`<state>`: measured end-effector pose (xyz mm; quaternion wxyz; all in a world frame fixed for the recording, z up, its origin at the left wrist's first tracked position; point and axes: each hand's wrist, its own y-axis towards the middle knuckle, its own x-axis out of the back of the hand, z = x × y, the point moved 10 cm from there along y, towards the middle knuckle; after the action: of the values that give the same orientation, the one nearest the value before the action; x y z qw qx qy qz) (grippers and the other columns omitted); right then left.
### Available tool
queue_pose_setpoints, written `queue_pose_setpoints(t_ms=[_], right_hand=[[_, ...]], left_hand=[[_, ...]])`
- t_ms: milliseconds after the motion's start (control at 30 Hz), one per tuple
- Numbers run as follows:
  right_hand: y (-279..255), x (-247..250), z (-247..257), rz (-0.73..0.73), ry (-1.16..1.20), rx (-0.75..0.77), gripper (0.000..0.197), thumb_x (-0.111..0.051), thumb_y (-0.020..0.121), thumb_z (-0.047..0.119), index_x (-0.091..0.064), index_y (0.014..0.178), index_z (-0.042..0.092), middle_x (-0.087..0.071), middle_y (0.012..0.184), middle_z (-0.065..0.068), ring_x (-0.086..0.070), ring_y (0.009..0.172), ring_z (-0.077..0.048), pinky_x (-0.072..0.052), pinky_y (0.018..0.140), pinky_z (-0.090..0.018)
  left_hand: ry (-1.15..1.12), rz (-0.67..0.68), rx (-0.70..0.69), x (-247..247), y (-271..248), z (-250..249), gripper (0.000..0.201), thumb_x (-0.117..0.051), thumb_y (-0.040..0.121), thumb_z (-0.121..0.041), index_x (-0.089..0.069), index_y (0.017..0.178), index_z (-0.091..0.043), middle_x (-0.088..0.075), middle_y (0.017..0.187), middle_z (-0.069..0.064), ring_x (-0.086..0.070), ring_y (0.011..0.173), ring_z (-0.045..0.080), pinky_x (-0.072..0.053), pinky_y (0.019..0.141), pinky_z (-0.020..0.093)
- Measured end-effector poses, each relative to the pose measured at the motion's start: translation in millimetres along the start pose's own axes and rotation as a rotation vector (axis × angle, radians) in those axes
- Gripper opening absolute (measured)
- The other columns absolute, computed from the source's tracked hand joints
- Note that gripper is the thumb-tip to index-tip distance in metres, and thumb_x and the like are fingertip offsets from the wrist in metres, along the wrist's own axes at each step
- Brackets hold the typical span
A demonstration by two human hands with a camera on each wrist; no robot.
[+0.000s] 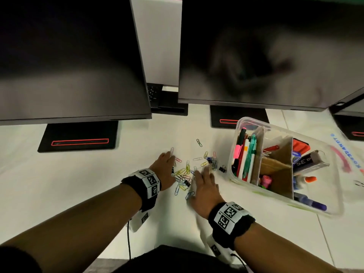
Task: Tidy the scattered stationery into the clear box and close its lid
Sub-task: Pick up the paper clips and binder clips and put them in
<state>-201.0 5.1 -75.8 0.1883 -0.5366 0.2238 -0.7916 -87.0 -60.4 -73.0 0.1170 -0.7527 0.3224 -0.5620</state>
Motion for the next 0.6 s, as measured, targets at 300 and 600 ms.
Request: queue_pose_setpoints(t_ms=[300, 600], right_hand=[[14.4, 53.3, -12.3, -0.332, 0.140, 0.051, 0.061, -0.051, 0.087, 0.011, -0.032, 0.144, 0.013, -0.016, 0.157, -0.009, -0.014, 0.145, -0.028, -0.010, 0.119, -0.031], [25.0, 29.8, 6.5, -0.149, 0.137, 0.142, 0.062, -0.049, 0.088, 0.010, -0.028, 0.146, 0.011, -0.022, 0.155, -0.011, -0.018, 0.144, -0.025, -0.014, 0.119, -0.028]], left_hand=[[-0.124, -0.040, 0.017, 8.8, 4.5, 6.4, 0.073, -0.046, 0.095, -0.020, 0.000, 0.150, -0.006, 0.001, 0.159, 0.008, 0.001, 0.148, 0.022, -0.006, 0.119, 0.029], [-0.027, -0.117, -0.106, 2.4, 9.9, -19.2, 0.072, -0.056, 0.089, -0.034, -0.020, 0.148, -0.013, -0.016, 0.157, 0.007, -0.011, 0.146, 0.020, -0.015, 0.120, 0.032]])
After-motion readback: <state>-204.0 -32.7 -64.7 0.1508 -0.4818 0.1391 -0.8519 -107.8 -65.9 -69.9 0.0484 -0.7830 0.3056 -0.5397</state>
